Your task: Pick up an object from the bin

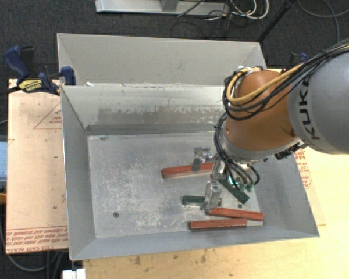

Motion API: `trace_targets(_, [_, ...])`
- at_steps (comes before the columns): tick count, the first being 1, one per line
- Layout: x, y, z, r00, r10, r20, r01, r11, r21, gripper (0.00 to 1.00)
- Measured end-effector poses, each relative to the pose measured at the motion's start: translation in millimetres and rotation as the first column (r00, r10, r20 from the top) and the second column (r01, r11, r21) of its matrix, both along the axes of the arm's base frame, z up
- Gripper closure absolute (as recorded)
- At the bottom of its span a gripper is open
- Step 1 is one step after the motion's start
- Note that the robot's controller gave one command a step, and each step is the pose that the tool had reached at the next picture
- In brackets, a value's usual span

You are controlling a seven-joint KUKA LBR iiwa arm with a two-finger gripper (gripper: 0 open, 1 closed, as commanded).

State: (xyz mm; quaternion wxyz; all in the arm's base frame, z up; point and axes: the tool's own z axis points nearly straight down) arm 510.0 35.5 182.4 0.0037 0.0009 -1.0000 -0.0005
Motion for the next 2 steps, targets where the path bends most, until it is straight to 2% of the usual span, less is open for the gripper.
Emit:
trace_targets(1, [37.3,-12.1,-104.7,0.978,0.207,0.008,-0.207,0.978,0.0,0.0])
trace_targets(2, [53.4,43.8,-110.4,0.768,0.641,0.015,-0.641,0.768,-0.004,0.0])
